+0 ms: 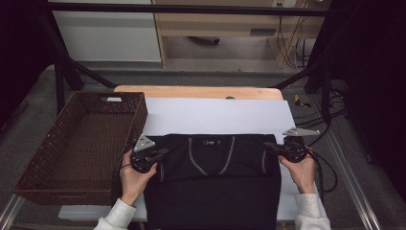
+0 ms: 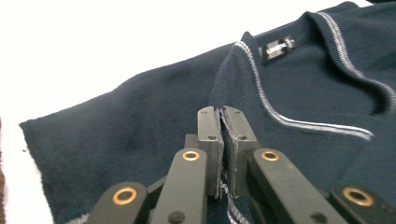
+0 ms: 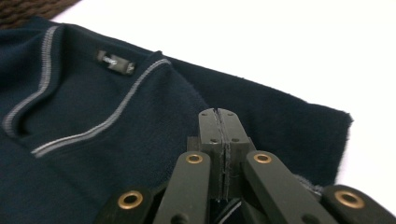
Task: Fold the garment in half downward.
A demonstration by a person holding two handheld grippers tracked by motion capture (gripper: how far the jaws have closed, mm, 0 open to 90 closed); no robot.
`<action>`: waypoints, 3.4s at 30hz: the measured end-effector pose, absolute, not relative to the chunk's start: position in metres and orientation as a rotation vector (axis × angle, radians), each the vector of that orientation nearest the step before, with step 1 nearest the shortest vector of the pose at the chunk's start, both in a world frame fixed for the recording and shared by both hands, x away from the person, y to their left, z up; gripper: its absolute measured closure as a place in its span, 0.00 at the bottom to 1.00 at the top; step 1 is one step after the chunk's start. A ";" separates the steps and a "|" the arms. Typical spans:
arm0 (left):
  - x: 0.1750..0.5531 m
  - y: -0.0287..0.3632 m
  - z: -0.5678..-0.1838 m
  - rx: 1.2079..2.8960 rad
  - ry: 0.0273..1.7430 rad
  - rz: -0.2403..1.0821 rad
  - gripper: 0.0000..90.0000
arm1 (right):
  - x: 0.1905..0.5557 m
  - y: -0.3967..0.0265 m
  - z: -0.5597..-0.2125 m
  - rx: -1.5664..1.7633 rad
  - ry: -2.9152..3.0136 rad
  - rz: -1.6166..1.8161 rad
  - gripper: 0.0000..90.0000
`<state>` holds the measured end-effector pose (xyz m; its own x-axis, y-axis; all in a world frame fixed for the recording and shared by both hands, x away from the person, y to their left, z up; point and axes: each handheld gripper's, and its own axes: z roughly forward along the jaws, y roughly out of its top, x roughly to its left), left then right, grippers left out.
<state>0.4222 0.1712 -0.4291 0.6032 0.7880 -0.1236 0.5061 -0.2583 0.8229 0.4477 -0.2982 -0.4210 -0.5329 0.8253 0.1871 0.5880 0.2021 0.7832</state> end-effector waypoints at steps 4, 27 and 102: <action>0.408 0.176 -0.417 1.911 0.995 0.381 0.96 | 0.433 -0.300 -0.409 1.297 2.195 1.284 1.00; 0.315 0.187 -0.449 2.047 0.918 0.229 0.91 | 0.331 -0.314 -0.437 1.380 2.311 1.227 1.00; 0.298 0.215 -0.447 2.094 1.078 0.248 0.91 | 0.312 -0.303 -0.450 1.398 2.312 1.111 0.89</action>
